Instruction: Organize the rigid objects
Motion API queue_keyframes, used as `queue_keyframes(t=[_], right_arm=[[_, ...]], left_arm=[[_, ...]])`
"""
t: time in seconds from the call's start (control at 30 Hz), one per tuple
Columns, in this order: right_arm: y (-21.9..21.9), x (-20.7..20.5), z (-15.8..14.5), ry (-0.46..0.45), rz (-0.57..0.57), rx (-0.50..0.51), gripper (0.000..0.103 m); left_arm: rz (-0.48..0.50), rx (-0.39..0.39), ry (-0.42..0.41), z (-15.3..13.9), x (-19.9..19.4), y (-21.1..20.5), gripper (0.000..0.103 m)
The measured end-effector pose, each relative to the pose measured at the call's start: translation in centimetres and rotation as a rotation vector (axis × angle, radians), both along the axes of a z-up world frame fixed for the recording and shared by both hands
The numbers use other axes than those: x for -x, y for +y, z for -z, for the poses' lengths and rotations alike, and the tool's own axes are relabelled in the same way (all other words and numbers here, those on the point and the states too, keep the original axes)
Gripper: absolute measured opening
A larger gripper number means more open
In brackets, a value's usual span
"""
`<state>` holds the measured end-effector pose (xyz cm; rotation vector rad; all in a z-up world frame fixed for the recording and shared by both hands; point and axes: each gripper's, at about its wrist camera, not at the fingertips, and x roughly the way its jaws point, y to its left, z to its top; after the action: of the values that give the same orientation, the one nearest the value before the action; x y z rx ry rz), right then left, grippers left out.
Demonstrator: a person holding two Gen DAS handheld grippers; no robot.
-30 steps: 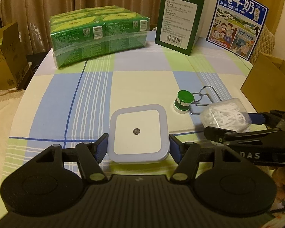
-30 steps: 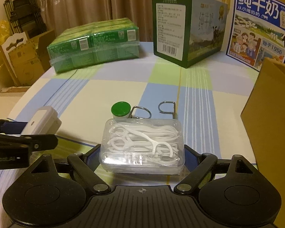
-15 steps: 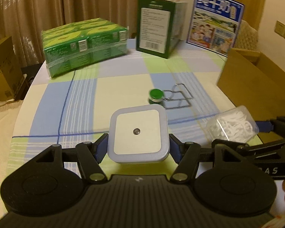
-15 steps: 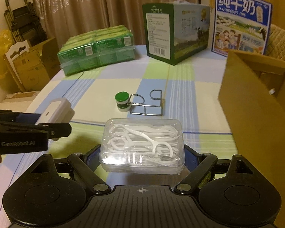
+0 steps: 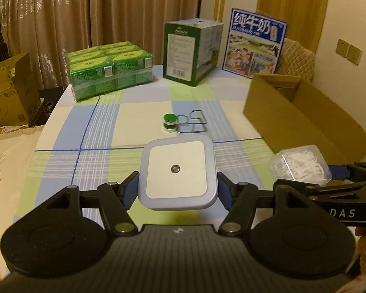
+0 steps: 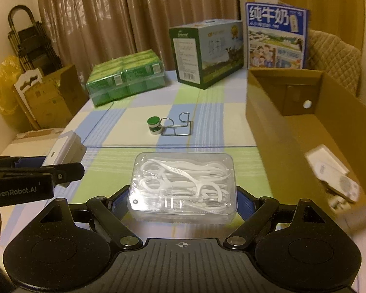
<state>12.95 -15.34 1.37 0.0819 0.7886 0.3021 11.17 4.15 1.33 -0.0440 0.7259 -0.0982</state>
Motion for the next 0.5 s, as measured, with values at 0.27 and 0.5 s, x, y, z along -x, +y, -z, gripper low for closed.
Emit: queue_keyframes(t=[0.27,0.5], right_arm=[[-2.9,5.2,-2.0,-0.008,0.007,0.003,0.083],[-6.1,8.4,-3.0,-0.018,0.030,0.017,0.083]], left_arm=[[-0.006,0.039,0.007,-1.3,5.1,-3.1,0.061],[0.033,0.048,0.001,-2.1,7.4,-6.0,0.061]])
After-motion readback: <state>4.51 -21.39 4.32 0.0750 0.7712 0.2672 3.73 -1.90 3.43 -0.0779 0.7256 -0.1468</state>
